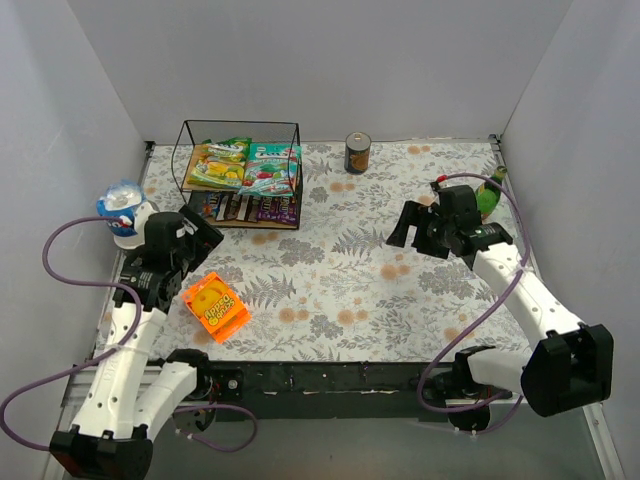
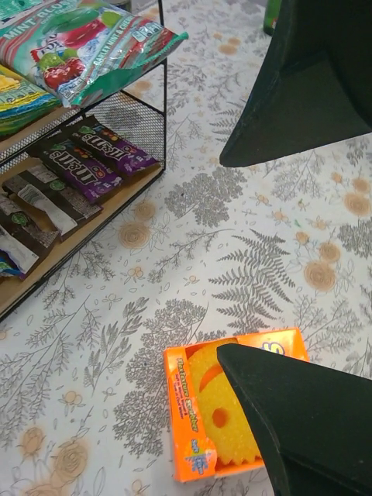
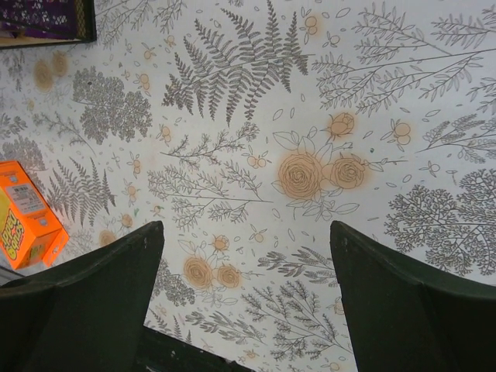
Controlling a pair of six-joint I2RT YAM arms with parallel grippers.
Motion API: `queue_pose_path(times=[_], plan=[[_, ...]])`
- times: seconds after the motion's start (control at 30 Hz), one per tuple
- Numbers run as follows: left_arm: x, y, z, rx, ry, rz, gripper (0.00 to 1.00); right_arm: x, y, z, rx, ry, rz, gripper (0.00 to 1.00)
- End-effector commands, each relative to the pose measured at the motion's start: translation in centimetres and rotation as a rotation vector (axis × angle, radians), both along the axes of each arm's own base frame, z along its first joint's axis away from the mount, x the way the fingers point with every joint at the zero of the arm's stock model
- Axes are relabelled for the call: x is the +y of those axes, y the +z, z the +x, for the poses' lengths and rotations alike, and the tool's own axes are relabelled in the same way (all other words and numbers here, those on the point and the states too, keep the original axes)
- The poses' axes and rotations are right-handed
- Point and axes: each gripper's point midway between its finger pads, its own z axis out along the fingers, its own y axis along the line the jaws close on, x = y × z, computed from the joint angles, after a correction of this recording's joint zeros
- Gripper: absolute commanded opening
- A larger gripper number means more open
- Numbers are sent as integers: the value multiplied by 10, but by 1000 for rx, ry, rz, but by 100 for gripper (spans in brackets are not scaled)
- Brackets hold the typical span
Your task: Place and organize the candy bags onto the shelf
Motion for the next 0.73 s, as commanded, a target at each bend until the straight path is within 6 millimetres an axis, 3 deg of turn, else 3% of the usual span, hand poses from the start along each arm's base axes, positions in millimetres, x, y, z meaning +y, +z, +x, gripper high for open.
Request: queue_pose_path(times=[0.0,0.27,0.7], plan=[[8,28,-4,-97,-83,132,98,-15,16,9,-105,-64,-20,96],[12,25,2,-102,-88,178,98,-33,15,-2,-120,-122,-39,96],[9,23,14,-121,-114,199,98,-44,16,2,-116,-165,-36,96]])
